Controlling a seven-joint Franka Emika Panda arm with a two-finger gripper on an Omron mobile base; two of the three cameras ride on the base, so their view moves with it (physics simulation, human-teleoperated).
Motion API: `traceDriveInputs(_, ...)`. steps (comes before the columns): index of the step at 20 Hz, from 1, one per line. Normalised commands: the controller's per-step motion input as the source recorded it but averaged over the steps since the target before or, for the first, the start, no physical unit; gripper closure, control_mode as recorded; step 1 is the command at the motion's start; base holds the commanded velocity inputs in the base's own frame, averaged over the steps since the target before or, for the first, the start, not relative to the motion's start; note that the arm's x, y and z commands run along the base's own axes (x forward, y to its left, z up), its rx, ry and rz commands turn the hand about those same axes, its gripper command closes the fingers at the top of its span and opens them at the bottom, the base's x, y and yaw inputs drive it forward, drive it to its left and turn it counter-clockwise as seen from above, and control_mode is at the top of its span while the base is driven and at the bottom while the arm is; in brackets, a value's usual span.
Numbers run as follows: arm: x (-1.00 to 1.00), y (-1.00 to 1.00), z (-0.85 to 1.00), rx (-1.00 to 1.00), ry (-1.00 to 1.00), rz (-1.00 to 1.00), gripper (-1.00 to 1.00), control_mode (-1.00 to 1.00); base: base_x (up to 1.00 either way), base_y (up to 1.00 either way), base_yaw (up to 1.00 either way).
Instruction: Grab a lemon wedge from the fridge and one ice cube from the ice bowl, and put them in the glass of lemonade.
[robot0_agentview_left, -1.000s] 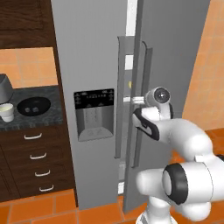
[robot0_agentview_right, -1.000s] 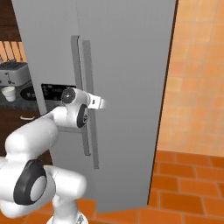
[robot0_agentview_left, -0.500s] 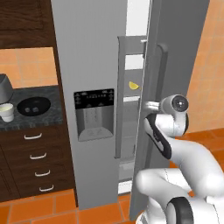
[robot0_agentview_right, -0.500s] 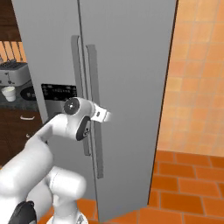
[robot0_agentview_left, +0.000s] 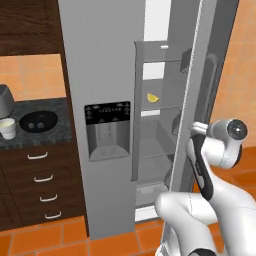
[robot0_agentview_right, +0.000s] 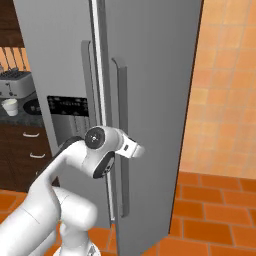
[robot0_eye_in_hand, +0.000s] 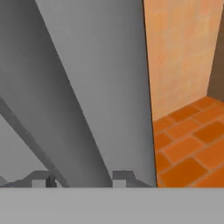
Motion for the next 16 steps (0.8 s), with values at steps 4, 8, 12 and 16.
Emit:
traceDriveInputs(4, -0.31, -0.97, 0.00, 0.09, 0.00, -0.12, 1.00, -1.00, 0.00, 0.00, 0.00)
traceDriveInputs(8, -0.26, -0.44, -0.05, 0.03, 0.00, -0.21, -1.00, -1.00, 0.00, 0.00, 0.00)
traceDriveInputs(12, -0.25, -0.45, -0.02, 0.00, -0.02, -0.15, -1.00, -1.00, 0.00, 0.00, 0.00)
traceDriveInputs(16, -0.41, -0.41, 0.46, 0.00, -0.01, -0.01, -1.00, -1.00, 0.00, 0.00, 0.00)
